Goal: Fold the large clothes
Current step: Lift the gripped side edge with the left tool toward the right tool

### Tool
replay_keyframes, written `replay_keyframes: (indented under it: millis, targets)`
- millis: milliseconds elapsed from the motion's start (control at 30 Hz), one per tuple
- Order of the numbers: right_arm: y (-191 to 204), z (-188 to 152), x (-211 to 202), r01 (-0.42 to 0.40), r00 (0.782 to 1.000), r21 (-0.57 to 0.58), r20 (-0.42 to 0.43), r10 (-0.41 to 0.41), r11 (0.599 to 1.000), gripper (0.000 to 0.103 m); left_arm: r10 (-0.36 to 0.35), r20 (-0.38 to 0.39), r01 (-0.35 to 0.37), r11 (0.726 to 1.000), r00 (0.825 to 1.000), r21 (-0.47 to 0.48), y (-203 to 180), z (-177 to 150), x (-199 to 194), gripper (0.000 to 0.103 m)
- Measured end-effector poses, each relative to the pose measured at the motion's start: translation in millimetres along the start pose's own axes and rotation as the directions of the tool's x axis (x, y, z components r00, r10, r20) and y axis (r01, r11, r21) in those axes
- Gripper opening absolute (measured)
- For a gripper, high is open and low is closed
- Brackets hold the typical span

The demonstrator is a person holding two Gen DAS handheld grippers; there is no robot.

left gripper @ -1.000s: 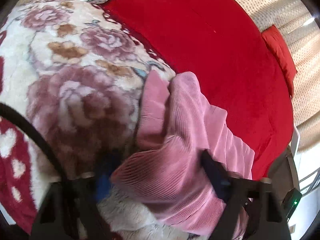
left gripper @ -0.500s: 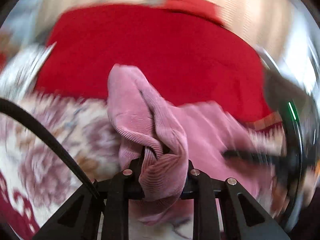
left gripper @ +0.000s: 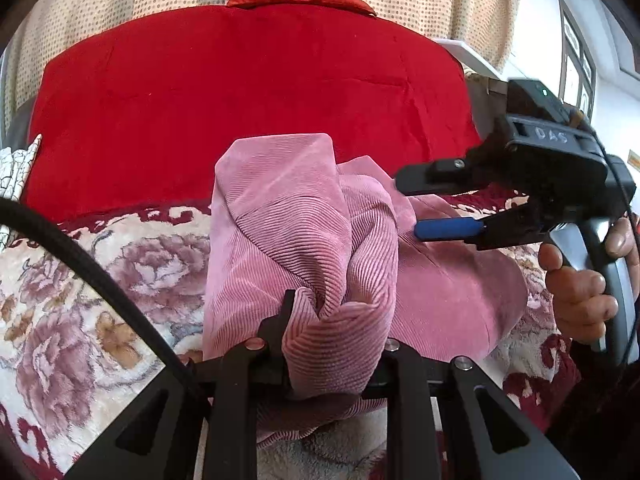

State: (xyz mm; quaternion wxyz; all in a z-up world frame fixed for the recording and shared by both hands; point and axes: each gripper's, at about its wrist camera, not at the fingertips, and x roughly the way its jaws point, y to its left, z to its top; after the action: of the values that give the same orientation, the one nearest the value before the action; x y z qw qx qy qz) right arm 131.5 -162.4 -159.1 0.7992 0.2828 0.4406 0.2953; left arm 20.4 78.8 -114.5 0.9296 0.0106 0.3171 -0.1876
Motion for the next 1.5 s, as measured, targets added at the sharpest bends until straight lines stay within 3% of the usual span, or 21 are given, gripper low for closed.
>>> replay_keyframes:
  millis: [167,267,333,367,400,467,533,600,667,733,767,800,867,933,1000,1033,1067,1233,1367,1500]
  targets:
    - [29.5,-4.4,51.9,-0.013,0.994,-0.039,-0.111,0.009,0.999,0.075,-0.008,-0.004,0.008,1.000,1.000,-0.012,4.1,0.6,2.5,0.023]
    - [34.8,-0.2,76.0,-0.010,0.993,-0.015,-0.117,0.008,1.000,0.076,-0.003,-0.004,0.003,1.000,1.000,-0.003,7.6,-0.7,-0.5,0.024]
    - [31.8,-0.4,80.0,0.006,0.995,-0.015,-0.102,-0.007,1.000,0.059,-0.012,-0.011,0.012,1.000,1.000,0.015,10.8,-0.2,-5.7,0.027]
    - [32.9,-0.3,87.8,0.054,0.993,-0.036,-0.102,-0.057,0.998,0.036,-0.036,-0.019,0.037,0.999,0.999,0.026,14.2,1.0,-11.1,0.030]
    - [31.0,-1.7,93.5,0.065,0.990,-0.037,-0.120,-0.069,0.997,0.029,-0.061,-0.021,0.062,0.998,0.998,0.029,16.4,2.9,-17.7,0.031]
    - [24.9,-2.9,94.3,0.084,0.990,-0.017,-0.117,-0.085,0.996,0.024,-0.147,0.011,0.147,0.989,0.989,0.001,34.4,6.0,-40.9,0.035]
    - [16.8,-3.1,89.5,0.082,0.990,-0.007,-0.114,-0.082,0.997,0.022,-0.197,0.074,0.200,0.979,0.978,-0.043,56.5,9.4,-63.1,0.047]
    - [12.2,-3.0,87.3,0.070,0.992,0.010,-0.110,-0.068,0.998,0.021,-0.156,0.148,0.176,0.975,0.977,-0.132,86.5,12.0,-79.7,0.056]
    - [12.0,-3.3,87.7,0.067,0.993,0.008,-0.101,-0.066,0.998,0.021,-0.118,0.117,0.145,0.955,0.986,-0.260,116.2,10.5,-70.5,0.056]
    - [14.4,-4.5,85.7,0.070,0.994,-0.006,-0.088,-0.070,0.998,0.021,-0.105,0.032,0.109,0.918,0.994,-0.380,136.8,5.1,-46.0,0.054]
    - [15.9,-5.3,84.1,0.070,0.994,-0.016,-0.080,-0.071,0.997,0.021,-0.090,-0.013,0.078,0.917,0.996,-0.392,138.0,3.0,-34.3,0.049]
    - [17.3,-6.1,82.5,0.070,0.995,-0.023,-0.070,-0.071,0.997,0.021,-0.065,-0.054,0.040,0.923,0.996,-0.382,134.8,1.8,-24.3,0.041]
    - [19.4,-7.1,79.1,0.067,0.996,-0.030,-0.050,-0.068,0.997,0.020,-0.018,-0.141,-0.029,0.944,0.990,-0.327,120.0,-0.5,-1.6,0.037]
    - [23.7,-9.4,76.1,0.065,0.997,-0.047,-0.029,-0.066,0.997,0.019,-0.031,-0.209,-0.030,0.958,0.977,-0.285,102.7,-2.8,18.3,0.033]
    - [28.8,-11.5,74.4,0.074,0.997,-0.071,-0.009,-0.075,0.995,0.019,-0.036,-0.229,-0.027,0.964,0.973,-0.265,89.3,-7.3,23.3,0.021]
    - [30.7,-12.5,74.1,0.079,0.997,-0.078,-0.003,-0.079,0.994,0.019,-0.056,-0.223,-0.005,0.964,0.973,-0.265,83.1,-6.3,23.6,0.007]
    - [33.2,-13.5,73.0,0.089,0.996,-0.089,0.010,-0.088,0.992,0.019,-0.081,-0.216,0.021,0.964,0.973,-0.267,79.1,-5.9,23.3,0.000]
    - [40.3,-13.7,60.5,0.083,0.995,-0.104,0.060,-0.077,0.991,0.018,-0.074,-0.183,0.033,0.976,0.980,-0.214,55.3,0.6,13.2,0.000]
    - [54.8,-14.7,29.9,0.079,0.986,-0.169,0.155,-0.052,0.982,0.018,-0.089,-0.066,0.079,0.987,0.994,-0.143,29.8,20.5,-7.7,0.000]
    - [57.4,-9.0,-16.9,0.085,0.962,-0.195,0.271,-0.029,0.977,0.018,-0.127,0.055,0.131,0.987,0.990,-0.089,-1.7,43.0,-14.9,0.000]
